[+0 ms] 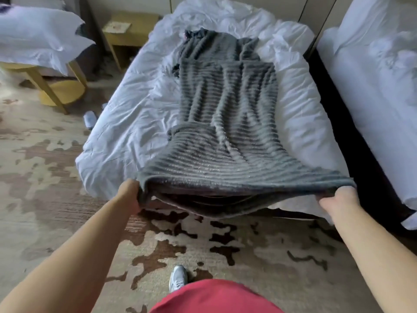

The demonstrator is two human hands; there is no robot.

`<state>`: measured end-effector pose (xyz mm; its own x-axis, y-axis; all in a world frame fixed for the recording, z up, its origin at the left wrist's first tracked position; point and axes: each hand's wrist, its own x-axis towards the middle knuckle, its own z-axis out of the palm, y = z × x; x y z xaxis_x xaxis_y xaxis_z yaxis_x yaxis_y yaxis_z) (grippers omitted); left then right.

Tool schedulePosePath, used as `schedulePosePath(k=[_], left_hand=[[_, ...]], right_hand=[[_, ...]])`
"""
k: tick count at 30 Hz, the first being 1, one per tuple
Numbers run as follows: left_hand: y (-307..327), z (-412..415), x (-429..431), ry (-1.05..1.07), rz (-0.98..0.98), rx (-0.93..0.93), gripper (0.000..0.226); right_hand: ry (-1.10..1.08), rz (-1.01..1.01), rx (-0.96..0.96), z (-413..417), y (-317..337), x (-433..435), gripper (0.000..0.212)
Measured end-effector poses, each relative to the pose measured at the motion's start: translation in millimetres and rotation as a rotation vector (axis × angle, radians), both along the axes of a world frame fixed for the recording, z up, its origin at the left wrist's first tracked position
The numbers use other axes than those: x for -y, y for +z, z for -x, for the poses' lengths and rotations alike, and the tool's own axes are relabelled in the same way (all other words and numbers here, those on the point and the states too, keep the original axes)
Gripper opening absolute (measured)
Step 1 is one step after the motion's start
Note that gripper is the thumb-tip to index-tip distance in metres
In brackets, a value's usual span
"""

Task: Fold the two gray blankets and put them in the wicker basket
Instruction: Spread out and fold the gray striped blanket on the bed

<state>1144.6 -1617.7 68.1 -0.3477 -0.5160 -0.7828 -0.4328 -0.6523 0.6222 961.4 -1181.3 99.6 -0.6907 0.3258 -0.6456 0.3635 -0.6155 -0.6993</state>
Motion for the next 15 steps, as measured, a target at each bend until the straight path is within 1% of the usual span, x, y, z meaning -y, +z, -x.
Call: schedulePosePath(k=[1, 2, 3, 4, 5, 6, 7, 8, 9, 10, 11, 12, 13, 14, 15], left_hand=[[12, 2, -4, 0.070, -0.036, -0.066, 0.024], [21, 1, -9, 0.135, -0.085, -0.129, 0.023], [27, -2, -15, 0.148, -0.118, -0.177, 0.022], [32, -6, -23, 0.113, -0.147, -0.214, 0.022], [33, -12, -31, 0.041, -0.155, -0.227, 0.024], [30, -20, -39, -0.050, -0.147, -0.212, 0.028], [25, -28, -43, -0.122, -0.112, -0.156, 0.033], [18, -38, -45, -0.173, -0.043, -0.059, 0.033], [9, -49, -42, -0.222, 0.089, 0.078, 0.026], [-1, -61, -37, -0.284, 0.254, 0.230, 0.015], [-10, -71, -32, -0.349, 0.413, 0.368, 0.012], [-18, -80, -28, -0.400, 0.498, 0.471, 0.017], [-21, -84, -29, -0.437, 0.522, 0.534, 0.022], [-25, -86, -34, -0.453, 0.542, 0.561, 0.025], [-29, -83, -41, -0.493, 0.550, 0.573, 0.026]], right_hand=[[0.134, -0.072, -0.034, 4, 11, -2, 0.028], [0.250, -0.187, -0.029, 4, 19, -4, 0.022], [0.358, -0.359, -0.020, 2, 22, -9, 0.015], [0.492, -0.571, -0.017, -1, 19, -16, 0.012], [0.661, -0.796, -0.016, -7, 8, -30, 0.016], [0.836, -0.997, 0.026, -14, -6, -45, 0.024], [0.987, -1.180, 0.105, -22, -21, -66, 0.031], [1.036, -1.311, 0.190, -28, -35, -89, 0.033], [1.029, -1.398, 0.250, -33, -43, -111, 0.029], [0.954, -1.441, 0.335, -37, -47, -129, 0.026], [0.895, -1.507, 0.396, -37, -50, -146, 0.023], [0.826, -1.542, 0.428, -36, -56, -160, 0.020], [0.801, -1.583, 0.435, -35, -59, -167, 0.017], [0.753, -1.585, 0.414, -37, -62, -166, 0.014], [0.760, -1.565, 0.398, -39, -64, -161, 0.012]])
